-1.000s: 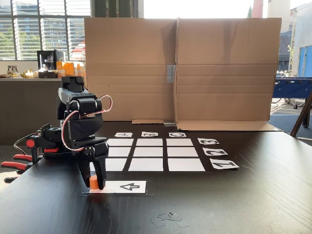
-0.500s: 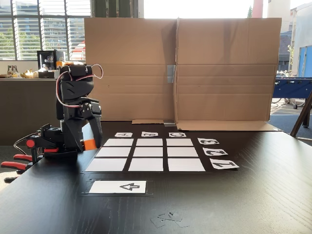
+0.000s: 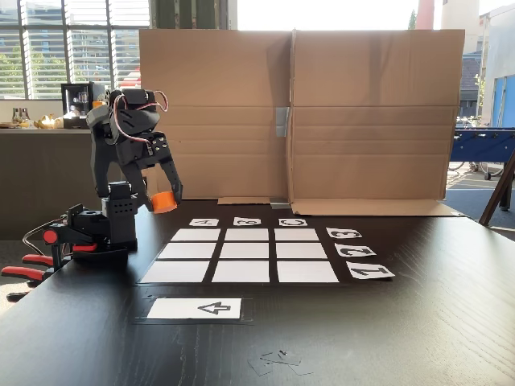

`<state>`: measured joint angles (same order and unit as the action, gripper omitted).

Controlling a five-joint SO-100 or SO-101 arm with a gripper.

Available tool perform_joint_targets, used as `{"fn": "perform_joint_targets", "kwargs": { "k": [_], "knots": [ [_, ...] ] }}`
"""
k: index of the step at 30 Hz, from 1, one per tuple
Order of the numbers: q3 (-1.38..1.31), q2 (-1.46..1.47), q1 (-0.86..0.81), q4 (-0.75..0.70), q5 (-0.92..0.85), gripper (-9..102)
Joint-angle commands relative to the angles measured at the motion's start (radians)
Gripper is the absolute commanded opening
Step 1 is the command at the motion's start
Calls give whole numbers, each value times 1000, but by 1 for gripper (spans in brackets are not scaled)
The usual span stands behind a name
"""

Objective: Pick up the round, orange token and place it in the grid on square A3.

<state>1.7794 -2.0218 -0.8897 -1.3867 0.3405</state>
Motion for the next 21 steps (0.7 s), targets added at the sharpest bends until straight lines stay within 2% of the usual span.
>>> {"fn": "perform_joint_targets", "kwargs": {
  "k": [1,9,14,21],
  "knots": [
    [78,-130,58,-9,-41,0],
    [264,-373,288,-80,-100,0],
    [327,-512,457,-172,-117,0],
    [423,-664,650,-178,-110,-1]
  ]
}}
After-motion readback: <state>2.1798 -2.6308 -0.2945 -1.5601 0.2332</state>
